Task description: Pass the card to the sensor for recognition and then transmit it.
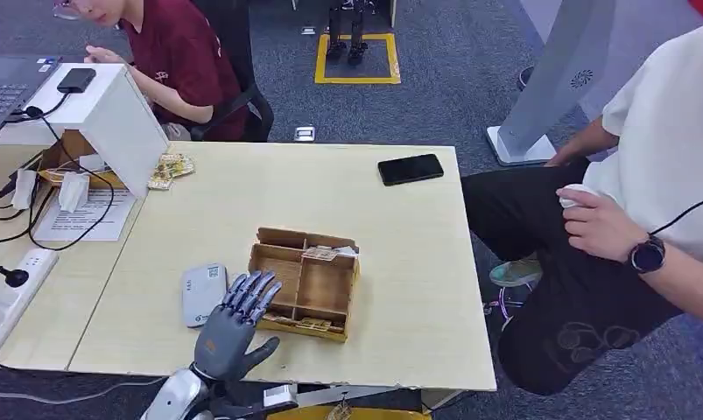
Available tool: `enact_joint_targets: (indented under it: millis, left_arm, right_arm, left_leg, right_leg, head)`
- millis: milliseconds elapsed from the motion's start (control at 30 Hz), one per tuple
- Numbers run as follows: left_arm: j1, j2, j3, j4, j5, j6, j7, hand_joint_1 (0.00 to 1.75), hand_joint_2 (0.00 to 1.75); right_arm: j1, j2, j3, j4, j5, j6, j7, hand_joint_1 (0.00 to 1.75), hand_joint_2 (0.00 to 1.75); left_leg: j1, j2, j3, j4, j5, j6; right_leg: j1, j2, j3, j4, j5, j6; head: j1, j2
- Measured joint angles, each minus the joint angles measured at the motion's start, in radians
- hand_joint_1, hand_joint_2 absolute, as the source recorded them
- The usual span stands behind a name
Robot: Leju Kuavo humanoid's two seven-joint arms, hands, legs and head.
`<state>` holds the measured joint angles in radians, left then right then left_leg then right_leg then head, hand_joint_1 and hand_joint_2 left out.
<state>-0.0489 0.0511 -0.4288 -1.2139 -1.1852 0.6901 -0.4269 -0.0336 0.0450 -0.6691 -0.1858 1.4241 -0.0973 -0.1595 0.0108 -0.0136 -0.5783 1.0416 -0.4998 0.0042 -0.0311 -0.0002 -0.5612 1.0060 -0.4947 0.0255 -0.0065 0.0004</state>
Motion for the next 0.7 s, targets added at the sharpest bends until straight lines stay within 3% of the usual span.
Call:
enact_joint_targets:
  millis: [700]
  left_arm:
    - [-0.006,-0.003,0.008,-0.002,-0.026,0.0,0.018,0.0,1.75]
  right_arm:
    - [0.0,0.0,0.0,0.0,0.014,0.0,0.0,0.0,0.0]
  left_leg:
    - [0.0,0.0,0.0,0.0,0.0,0.0]
  right_leg:
    - [0.0,0.0,0.0,0.0,0.0,0.0]
  head:
    - [0.0,0.0]
